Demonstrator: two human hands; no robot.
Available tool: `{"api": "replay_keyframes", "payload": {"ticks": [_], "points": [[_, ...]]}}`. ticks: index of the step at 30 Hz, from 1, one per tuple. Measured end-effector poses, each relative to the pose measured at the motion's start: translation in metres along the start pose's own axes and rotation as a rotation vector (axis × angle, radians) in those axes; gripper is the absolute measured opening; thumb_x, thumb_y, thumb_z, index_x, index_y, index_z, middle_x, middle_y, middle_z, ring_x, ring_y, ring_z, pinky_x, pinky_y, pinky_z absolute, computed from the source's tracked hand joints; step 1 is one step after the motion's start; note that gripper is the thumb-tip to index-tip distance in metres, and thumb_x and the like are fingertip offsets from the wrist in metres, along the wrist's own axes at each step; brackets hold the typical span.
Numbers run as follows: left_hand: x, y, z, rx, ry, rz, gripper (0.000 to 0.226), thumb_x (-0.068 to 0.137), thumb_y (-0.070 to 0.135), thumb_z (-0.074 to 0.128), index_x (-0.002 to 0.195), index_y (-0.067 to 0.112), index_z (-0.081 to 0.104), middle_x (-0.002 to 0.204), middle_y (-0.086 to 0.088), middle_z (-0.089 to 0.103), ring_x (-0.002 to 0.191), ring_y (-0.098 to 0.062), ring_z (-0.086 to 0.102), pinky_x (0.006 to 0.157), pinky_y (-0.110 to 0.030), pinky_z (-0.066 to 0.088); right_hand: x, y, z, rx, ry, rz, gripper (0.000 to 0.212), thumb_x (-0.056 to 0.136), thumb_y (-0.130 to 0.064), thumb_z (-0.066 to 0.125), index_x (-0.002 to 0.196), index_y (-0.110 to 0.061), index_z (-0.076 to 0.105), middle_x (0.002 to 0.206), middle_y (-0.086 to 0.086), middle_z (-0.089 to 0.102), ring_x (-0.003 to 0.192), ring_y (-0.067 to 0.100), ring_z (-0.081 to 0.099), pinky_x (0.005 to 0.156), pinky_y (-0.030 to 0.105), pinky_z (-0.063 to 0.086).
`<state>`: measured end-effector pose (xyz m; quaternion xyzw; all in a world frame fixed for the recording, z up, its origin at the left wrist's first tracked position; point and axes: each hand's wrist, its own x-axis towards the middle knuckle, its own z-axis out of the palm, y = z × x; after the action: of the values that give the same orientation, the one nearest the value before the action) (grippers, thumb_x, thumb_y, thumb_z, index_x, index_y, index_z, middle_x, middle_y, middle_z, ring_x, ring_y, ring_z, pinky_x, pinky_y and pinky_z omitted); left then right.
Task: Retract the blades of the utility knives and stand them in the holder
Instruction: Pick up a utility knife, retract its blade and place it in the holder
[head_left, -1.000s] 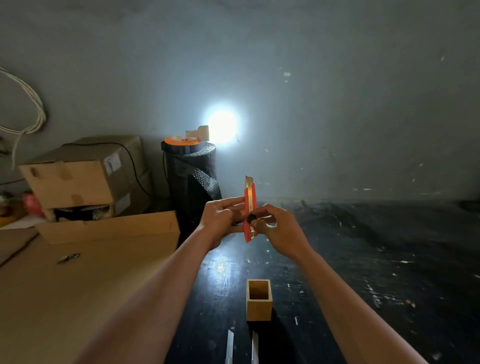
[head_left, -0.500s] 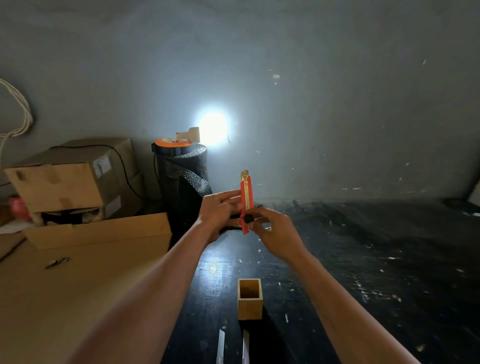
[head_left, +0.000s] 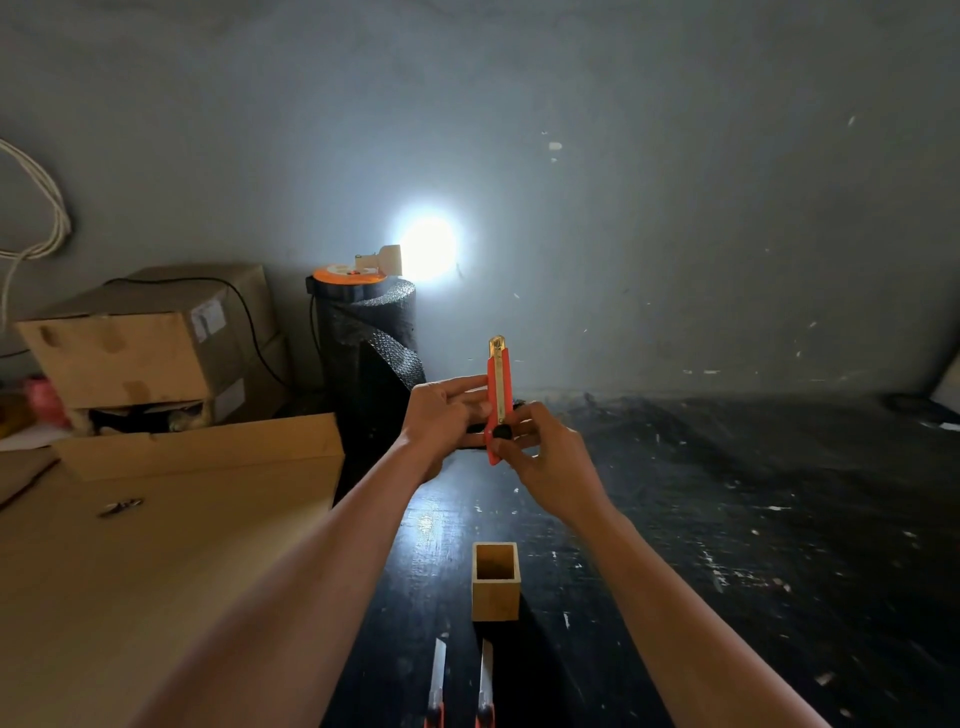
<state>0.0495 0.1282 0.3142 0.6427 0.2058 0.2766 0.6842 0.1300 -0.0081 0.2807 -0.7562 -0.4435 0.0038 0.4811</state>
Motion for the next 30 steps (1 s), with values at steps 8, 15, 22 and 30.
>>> {"api": "replay_keyframes", "payload": {"ticks": [8, 15, 22, 30], "points": [[-0.005, -0.002, -0.001, 0.012, -0.003, 0.011, 0.038, 0.092, -0.013, 0.062, 0.122, 0.008, 0.073, 0.099, -0.011, 0.082, 0.084, -0.025, 0.081, 0.067, -0.040, 0.066, -0.007, 0.003, -0.002, -0.014, -0.030, -0.028, 0.021, 0.095, -0.022, 0.066, 0.113, -0.031, 0.057, 0.099, -0.018, 0.062, 0.077, -0.006, 0.058, 0.081, 0.016, 0.048], [-0.010, -0.005, -0.002, 0.030, 0.000, 0.012, 0.035, 0.092, -0.011, 0.066, 0.118, 0.011, 0.075, 0.098, -0.007, 0.083, 0.083, -0.023, 0.081, 0.069, -0.039, 0.065, -0.013, 0.003, -0.001, 0.015, -0.021, -0.045, 0.028, 0.094, -0.023, 0.068, 0.109, -0.040, 0.053, 0.093, -0.031, 0.060, 0.079, -0.008, 0.062, 0.077, 0.013, 0.048], [-0.011, -0.006, -0.006, 0.052, 0.007, 0.013, 0.038, 0.091, -0.012, 0.066, 0.120, 0.010, 0.075, 0.103, -0.010, 0.082, 0.087, -0.025, 0.081, 0.071, -0.043, 0.066, -0.013, 0.004, 0.002, 0.070, -0.031, -0.039, 0.019, 0.095, -0.018, 0.067, 0.107, -0.030, 0.059, 0.097, -0.016, 0.065, 0.083, 0.004, 0.065, 0.060, 0.007, 0.051], [-0.011, -0.021, -0.015, 0.097, 0.024, 0.015, 0.038, 0.092, -0.013, 0.065, 0.124, 0.006, 0.073, 0.109, -0.013, 0.080, 0.088, -0.025, 0.081, 0.071, -0.041, 0.067, -0.009, 0.015, 0.014, 0.106, -0.040, 0.028, 0.026, 0.091, -0.037, 0.067, 0.114, -0.031, 0.056, 0.104, -0.016, 0.065, 0.090, 0.009, 0.067, 0.079, 0.026, 0.056]]}}
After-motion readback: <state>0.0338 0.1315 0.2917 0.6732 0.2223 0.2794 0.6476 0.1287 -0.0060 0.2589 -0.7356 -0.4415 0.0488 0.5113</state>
